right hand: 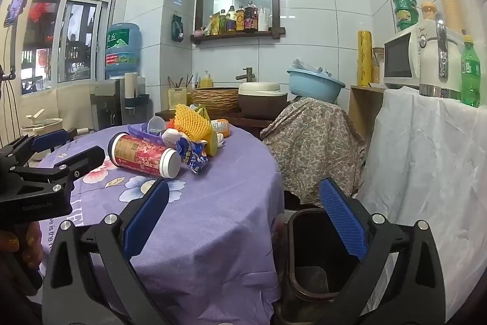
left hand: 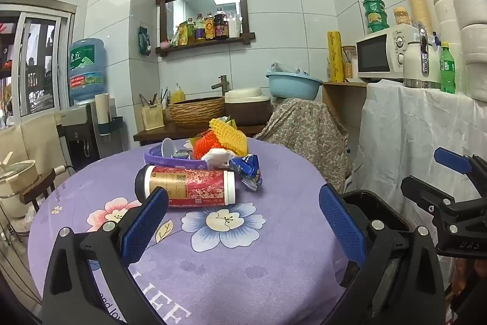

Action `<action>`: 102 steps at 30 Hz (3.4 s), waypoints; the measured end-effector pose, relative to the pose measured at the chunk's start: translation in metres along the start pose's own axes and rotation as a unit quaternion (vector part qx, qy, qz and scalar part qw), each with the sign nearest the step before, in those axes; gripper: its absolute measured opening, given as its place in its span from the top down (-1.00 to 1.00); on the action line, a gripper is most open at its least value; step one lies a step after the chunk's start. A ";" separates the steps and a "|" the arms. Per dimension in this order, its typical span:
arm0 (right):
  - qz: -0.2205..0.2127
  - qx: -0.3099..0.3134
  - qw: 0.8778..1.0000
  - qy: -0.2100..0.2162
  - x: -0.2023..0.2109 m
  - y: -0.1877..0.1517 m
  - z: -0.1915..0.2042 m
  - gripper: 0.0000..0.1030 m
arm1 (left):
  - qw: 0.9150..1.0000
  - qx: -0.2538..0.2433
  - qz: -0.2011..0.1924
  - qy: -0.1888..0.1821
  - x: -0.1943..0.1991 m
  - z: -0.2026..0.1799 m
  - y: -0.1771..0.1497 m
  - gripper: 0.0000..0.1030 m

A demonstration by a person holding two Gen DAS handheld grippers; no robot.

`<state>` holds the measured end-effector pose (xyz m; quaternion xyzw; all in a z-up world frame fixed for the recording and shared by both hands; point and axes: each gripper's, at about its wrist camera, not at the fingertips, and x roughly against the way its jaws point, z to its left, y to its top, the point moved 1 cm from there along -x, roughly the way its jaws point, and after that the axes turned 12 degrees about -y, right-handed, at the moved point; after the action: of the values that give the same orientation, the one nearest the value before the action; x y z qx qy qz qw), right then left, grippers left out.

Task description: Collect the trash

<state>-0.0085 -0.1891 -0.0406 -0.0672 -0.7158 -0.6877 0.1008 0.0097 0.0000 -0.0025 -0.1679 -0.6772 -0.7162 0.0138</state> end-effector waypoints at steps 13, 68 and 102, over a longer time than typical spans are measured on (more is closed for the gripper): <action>0.003 -0.007 1.000 -0.005 -0.003 -0.004 -0.001 -0.90 | 1.000 0.005 0.001 -0.008 0.004 -0.001 0.000 -0.90; 0.006 -0.009 1.000 -0.007 0.000 -0.007 0.000 -0.90 | 1.000 0.007 0.001 -0.009 0.003 -0.002 -0.006 -0.90; 0.013 -0.013 1.000 -0.006 -0.005 -0.010 0.001 -0.90 | 1.000 0.007 0.006 -0.009 -0.001 -0.005 -0.012 -0.90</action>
<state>-0.0060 -0.1880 -0.0512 -0.0816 -0.7066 -0.6951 0.1046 0.0068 -0.0045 -0.0143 -0.1783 -0.6812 -0.7099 0.0126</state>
